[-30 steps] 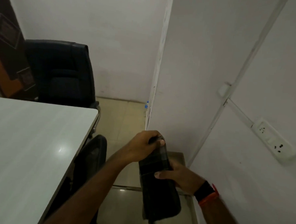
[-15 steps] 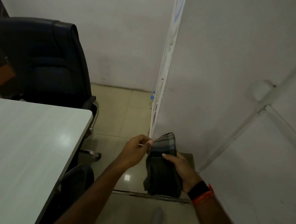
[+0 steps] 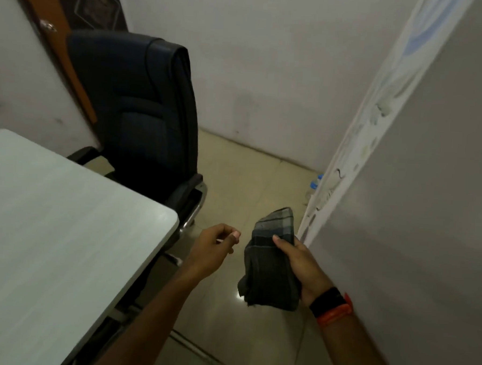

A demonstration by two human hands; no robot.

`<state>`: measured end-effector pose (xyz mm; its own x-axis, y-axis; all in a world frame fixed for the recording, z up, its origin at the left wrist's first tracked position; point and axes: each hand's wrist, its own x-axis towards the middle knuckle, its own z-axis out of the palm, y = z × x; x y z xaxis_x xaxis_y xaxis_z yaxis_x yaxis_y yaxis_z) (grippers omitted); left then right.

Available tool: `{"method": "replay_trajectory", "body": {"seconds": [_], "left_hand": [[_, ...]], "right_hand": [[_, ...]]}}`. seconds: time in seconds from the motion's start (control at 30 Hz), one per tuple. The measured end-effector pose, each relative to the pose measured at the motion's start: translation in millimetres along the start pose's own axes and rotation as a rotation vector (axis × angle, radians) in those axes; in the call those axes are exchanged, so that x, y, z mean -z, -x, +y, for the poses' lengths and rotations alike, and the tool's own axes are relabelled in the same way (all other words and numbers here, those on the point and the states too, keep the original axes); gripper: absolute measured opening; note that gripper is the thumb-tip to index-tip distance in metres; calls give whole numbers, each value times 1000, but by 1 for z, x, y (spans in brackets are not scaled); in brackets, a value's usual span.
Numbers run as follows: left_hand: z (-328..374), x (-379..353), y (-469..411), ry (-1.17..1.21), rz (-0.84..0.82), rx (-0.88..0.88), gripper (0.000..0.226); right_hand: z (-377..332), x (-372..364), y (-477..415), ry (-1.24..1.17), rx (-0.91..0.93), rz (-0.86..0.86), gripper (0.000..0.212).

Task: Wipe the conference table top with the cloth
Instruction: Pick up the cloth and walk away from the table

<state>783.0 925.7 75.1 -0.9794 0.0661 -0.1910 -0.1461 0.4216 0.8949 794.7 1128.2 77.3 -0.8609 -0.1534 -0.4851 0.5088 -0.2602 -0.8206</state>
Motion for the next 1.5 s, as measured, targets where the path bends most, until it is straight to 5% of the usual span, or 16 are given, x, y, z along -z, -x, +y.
{"method": "replay_trajectory", "body": {"seconds": [0.2, 0.8, 1.17, 1.5], "left_hand": [[25, 43, -144, 65, 87, -30, 18], [101, 111, -524, 159, -86, -57, 28], [125, 119, -771, 265, 130, 121, 22], [133, 167, -953, 345, 316, 234, 27]], "right_hand": [[-79, -22, -127, 83, 40, -28, 36], [-273, -48, -450, 5, 125, 115, 36], [-405, -14, -704, 109, 27, -35, 35], [-507, -58, -902, 207, -7, -189, 33]]}}
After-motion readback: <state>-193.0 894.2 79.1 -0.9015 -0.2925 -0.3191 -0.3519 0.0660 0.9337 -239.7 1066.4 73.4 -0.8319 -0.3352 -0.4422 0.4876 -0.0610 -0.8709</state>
